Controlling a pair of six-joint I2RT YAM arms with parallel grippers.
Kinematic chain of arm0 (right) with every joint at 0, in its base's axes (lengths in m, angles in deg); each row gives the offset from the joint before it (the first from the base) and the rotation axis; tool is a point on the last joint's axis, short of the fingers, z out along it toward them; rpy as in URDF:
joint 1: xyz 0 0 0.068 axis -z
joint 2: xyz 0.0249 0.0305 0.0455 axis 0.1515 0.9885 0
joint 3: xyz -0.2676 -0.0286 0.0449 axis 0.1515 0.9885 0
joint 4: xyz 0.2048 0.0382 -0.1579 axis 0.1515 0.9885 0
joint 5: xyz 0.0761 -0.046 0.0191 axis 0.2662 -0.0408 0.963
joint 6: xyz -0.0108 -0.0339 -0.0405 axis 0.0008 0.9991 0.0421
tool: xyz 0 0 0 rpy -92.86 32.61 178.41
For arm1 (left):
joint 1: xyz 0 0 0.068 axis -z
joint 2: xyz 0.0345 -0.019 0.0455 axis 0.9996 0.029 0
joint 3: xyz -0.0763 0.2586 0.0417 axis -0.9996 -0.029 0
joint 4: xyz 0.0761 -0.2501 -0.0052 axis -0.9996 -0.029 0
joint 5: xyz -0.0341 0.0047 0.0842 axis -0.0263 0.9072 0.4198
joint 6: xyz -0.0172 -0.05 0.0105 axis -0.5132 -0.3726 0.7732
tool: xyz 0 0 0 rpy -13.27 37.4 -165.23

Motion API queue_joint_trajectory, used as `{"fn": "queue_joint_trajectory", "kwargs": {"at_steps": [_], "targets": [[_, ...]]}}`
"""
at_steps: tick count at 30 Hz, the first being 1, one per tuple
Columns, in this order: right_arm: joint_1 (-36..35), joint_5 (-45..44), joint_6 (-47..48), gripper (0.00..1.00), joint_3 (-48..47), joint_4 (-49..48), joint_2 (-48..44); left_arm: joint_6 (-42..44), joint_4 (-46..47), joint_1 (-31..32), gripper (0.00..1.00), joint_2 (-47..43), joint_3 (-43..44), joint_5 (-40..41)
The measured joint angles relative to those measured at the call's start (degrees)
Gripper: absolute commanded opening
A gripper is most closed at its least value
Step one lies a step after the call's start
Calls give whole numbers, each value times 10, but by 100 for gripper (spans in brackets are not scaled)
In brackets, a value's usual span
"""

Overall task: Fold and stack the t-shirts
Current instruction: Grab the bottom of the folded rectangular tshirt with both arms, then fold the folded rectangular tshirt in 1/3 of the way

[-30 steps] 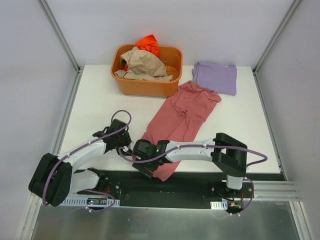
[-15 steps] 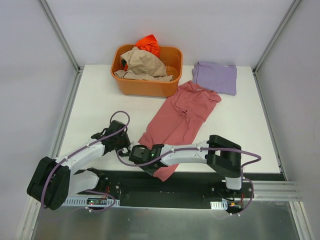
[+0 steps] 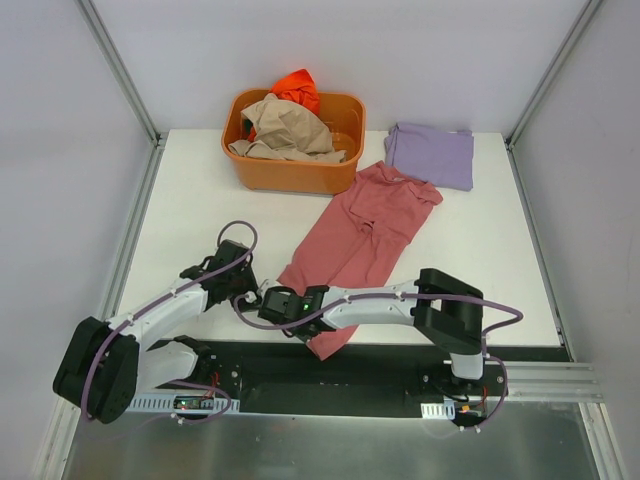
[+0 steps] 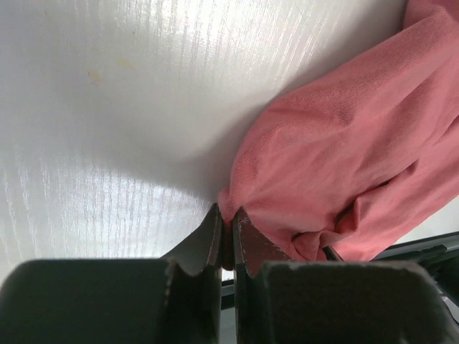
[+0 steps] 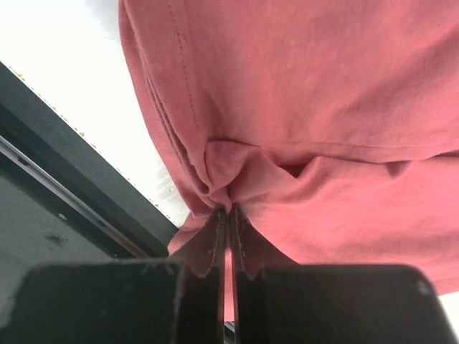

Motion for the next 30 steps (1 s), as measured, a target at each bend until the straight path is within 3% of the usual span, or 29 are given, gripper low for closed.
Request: {"fn": "queue_joint_trajectory", "kwargs": {"at_steps": [5, 11, 20, 25, 30], "targets": [[15, 52, 21, 0, 10, -16, -20, 0, -4, -4, 0, -24, 0, 2], [65, 216, 38, 0, 43, -58, -71, -3, -16, -11, 0, -72, 17, 4], [74, 382, 55, 0, 17, -112, -68, -38, -120, -22, 0, -178, 36, 96], [86, 428, 49, 0, 10, -136, -68, -46, -147, -22, 0, -203, 40, 119], [144, 449, 31, 0, 43, -142, -83, -45, -123, -22, 0, -169, 67, 115]]}}
